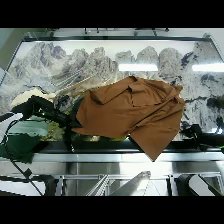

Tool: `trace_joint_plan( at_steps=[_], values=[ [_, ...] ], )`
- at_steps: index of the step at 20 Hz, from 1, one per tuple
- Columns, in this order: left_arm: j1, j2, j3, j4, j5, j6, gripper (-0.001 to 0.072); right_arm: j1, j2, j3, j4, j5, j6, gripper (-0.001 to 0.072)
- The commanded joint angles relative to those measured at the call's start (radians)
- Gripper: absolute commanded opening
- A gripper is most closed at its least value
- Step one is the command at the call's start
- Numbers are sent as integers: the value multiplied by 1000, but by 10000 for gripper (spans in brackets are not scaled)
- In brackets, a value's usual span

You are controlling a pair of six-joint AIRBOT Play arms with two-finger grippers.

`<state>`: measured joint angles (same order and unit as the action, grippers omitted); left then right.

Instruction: Fold the shirts.

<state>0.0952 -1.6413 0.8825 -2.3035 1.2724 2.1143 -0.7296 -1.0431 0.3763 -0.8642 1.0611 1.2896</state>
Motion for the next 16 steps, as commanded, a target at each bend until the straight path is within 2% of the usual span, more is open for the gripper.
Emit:
trace_joint_plan(
  at_steps=[1, 4, 5, 6, 8, 9, 13, 16],
  values=[
    [1, 1, 1, 5, 10, 6, 31, 28, -77, -21, 88, -17, -92, 459],
    [1, 1, 1, 5, 10, 6, 31, 109, -182, -21, 257, -43, -193, 459],
    [1, 1, 1, 5, 10, 6, 31, 141, -218, -21, 315, -53, -233, 416],
    [1, 1, 1, 5, 10, 6, 31, 166, -251, -21, 380, -53, -285, 271],
    [1, 1, 7, -3, 14, 6, 31, 188, -285, -19, 510, -6, -393, 76],
    [1, 3, 27, -12, 32, 6, 31, 188, -281, -15, 564, 39, -452, 16],
    [22, 120, 152, -135, 134, 10, 30, 141, -129, 48, 707, 276, -524, 18],
    [54, 304, 270, -227, 245, 19, 30, 3, 122, 144, 967, 479, -546, 18]
  ],
)
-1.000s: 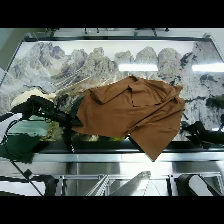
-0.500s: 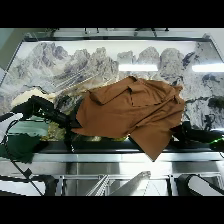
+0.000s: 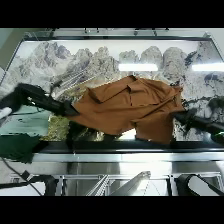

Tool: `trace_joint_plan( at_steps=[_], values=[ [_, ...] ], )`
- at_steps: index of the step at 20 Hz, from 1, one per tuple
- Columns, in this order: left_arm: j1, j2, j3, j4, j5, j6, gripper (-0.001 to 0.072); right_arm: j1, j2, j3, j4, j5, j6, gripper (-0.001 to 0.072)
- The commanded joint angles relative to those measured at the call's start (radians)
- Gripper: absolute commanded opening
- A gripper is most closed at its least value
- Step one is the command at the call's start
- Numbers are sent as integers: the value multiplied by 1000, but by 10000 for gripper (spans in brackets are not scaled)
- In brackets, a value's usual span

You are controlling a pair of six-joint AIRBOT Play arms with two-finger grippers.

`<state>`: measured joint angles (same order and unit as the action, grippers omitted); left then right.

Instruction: Fold the shirts.

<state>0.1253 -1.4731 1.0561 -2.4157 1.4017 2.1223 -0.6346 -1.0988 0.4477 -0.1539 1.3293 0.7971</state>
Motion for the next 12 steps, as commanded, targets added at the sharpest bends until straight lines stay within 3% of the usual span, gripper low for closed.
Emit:
trace_joint_plan(
  at_steps=[1, 4, 7, 12],
  values=[
    [43, 210, 143, -171, 140, 13, 31, -155, 269, 125, 372, 260, -58, 18],
    [119, 427, 327, -288, 142, 14, 30, -269, 451, 330, 656, 299, -61, 18],
    [218, 608, 526, -308, 112, 10, 31, -190, 422, 534, 890, 373, -53, 18],
    [364, 728, 737, -299, 142, -6, 30, -175, 375, 766, 923, 340, -39, 18]
  ],
)
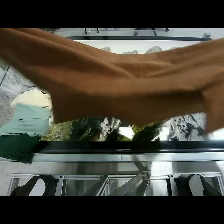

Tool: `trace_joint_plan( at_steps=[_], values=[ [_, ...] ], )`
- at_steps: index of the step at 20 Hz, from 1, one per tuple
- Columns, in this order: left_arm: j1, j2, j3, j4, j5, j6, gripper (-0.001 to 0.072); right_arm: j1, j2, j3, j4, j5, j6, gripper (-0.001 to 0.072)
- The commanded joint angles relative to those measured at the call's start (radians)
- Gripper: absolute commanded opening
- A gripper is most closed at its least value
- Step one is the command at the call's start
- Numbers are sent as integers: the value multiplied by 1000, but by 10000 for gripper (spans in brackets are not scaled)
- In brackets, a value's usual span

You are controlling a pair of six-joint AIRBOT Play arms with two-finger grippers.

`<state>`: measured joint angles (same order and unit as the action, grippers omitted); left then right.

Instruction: Fold the shirts.

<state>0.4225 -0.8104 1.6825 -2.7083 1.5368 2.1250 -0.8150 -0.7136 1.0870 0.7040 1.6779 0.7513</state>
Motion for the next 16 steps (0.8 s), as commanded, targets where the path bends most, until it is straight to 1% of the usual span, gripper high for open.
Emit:
trace_joint_plan(
  at_steps=[1, 2, 4, 5, 7, 9, 11, 13, 15, 16],
  values=[
    [66, 48, 135, -7, 13, -9, 31, 5, -18, 146, 1, -22, 7, 18],
    [66, 16, 159, -6, 27, -16, 31, 6, -23, 147, -87, -35, 7, 18],
    [51, -66, 170, -6, 71, -47, 31, 8, -33, 144, -349, -81, 22, 18],
    [28, -113, 157, -5, 89, -50, 31, 13, -37, 137, -487, -127, 23, 18],
    [-14, -200, 68, 27, 99, -50, 31, 48, -45, 95, -703, -243, 22, 18],
    [-61, -289, -60, 64, 94, -46, 31, 132, -71, 2, -859, -396, -10, 18],
    [-105, -409, -194, 71, 74, 2, 31, 236, -141, -95, -904, -520, -66, 17],
    [-130, -534, -283, 71, 13, 42, 31, 325, -260, -154, -906, -633, -119, 17],
    [-131, -675, -330, 71, -59, 64, 30, 377, -409, -155, -892, -713, -161, 16],
    [-131, -750, -330, 72, -68, 71, 31, 387, -481, -150, -869, -732, -184, 17]
  ],
)
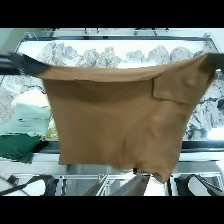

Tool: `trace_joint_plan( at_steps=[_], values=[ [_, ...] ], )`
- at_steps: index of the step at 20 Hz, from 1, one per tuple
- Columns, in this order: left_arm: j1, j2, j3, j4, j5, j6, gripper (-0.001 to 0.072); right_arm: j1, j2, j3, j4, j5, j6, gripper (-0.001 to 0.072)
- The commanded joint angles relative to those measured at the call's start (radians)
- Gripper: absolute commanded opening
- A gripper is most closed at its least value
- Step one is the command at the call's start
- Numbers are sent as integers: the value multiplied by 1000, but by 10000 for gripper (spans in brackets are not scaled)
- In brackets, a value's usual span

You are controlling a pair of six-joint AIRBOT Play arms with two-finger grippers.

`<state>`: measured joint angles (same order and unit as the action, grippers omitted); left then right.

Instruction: Fold the shirts.

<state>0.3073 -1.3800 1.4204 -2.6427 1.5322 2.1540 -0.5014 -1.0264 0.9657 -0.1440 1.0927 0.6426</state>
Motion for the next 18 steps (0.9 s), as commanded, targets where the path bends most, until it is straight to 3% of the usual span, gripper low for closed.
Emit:
trace_joint_plan(
  at_steps=[1, 5, 10, 14, 18],
  values=[
    [-16, -238, -68, 5, -64, 43, 31, 79, -249, -17, 13, -147, -92, 16],
    [-17, -458, 11, -5, -73, 44, 30, 79, -488, 64, 112, -108, -125, 16],
    [-17, -576, 174, 6, -75, -23, 30, 44, -542, 171, 103, -43, -98, 16],
    [-19, -595, 147, 10, -63, -26, 30, 10, -542, 136, -150, 16, -2, 16],
    [-19, -595, 41, 84, -50, -28, 24, 7, -543, 13, -253, 5, -3, 15]
  ],
)
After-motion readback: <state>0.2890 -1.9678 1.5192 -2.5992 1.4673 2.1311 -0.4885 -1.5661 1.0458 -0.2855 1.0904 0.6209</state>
